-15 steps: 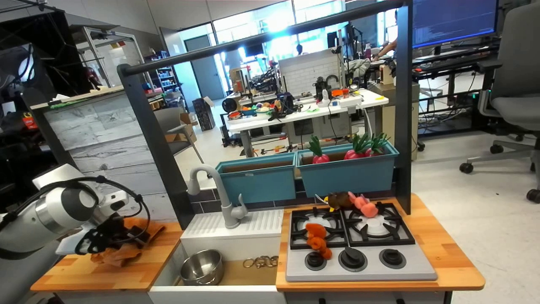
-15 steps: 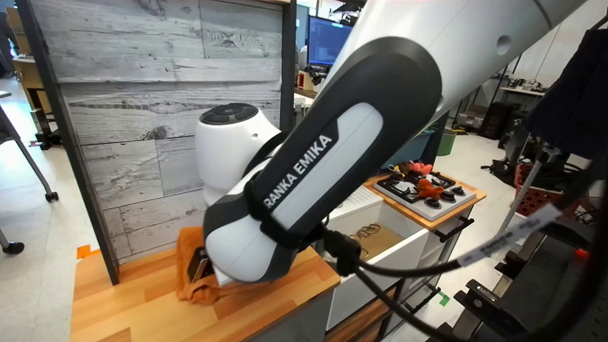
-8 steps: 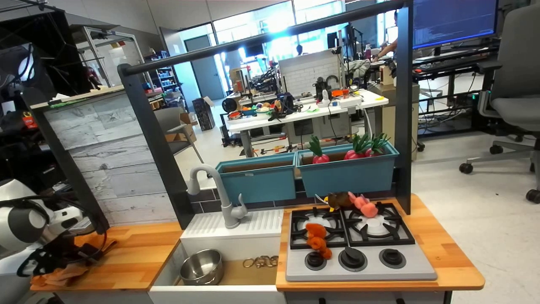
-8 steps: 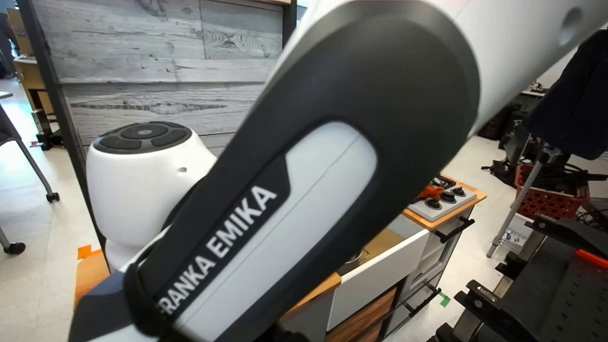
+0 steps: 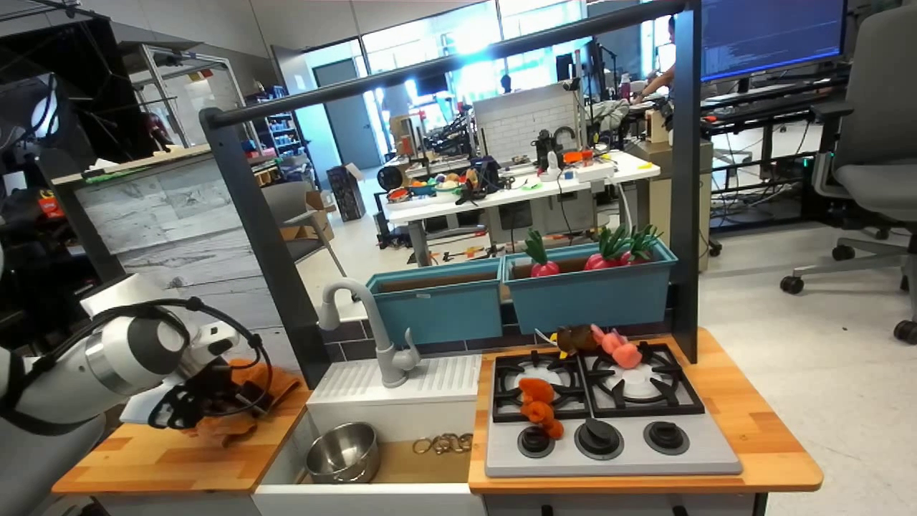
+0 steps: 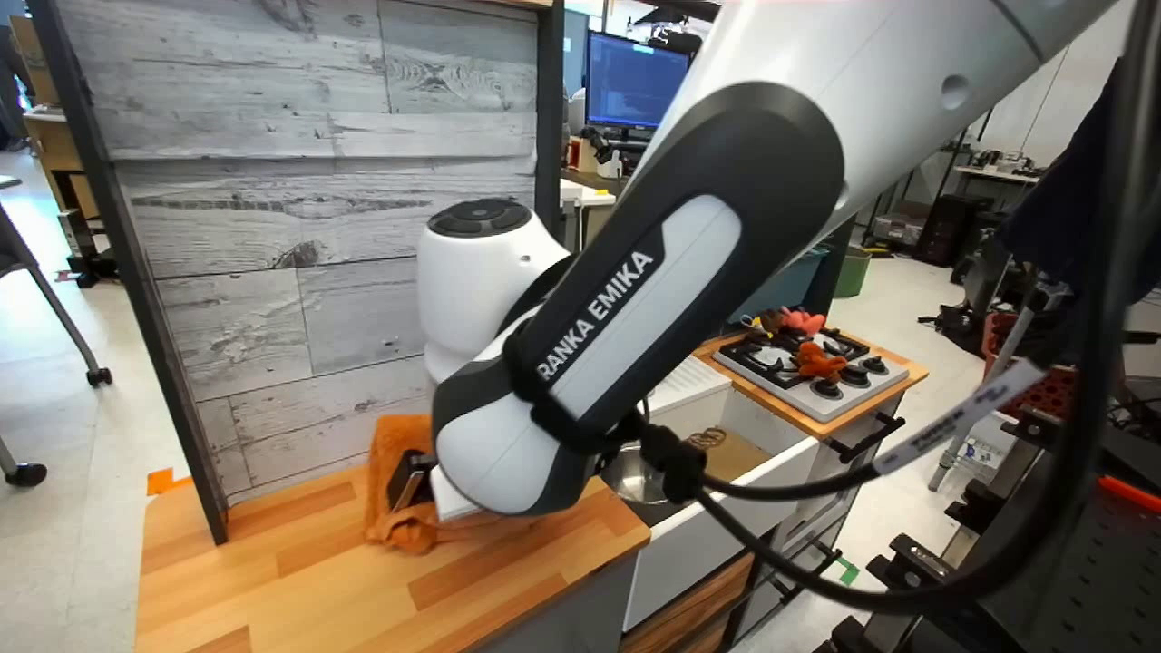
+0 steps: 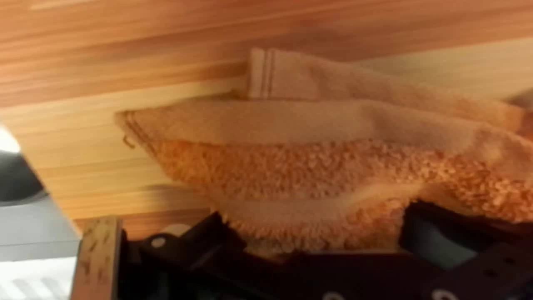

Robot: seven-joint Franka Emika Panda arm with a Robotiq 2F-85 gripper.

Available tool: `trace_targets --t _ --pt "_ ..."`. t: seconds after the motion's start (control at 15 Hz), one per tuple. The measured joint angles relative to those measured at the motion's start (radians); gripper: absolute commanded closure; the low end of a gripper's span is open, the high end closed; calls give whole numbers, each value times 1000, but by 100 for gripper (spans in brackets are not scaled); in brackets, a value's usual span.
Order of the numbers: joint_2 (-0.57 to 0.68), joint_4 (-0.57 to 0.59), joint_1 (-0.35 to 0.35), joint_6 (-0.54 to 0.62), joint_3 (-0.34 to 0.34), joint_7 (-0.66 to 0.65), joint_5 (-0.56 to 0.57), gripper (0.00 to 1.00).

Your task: Wipe the left side of the counter with the orange towel, place the plush toys on the stove inside the silver pot in the sink

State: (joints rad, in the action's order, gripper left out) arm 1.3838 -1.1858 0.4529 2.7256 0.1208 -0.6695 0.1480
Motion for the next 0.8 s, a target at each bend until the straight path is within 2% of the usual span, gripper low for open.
trace_targets --t 0.27,0.47,0.67,0.8 --pt "1 -2 3 -1 15 12 24 0" --pt "1 1 61 1 1 40 37 0" --pt "0 5 134 3 -44 55 41 0" --pt "0 6 159 2 -70 63 41 0"
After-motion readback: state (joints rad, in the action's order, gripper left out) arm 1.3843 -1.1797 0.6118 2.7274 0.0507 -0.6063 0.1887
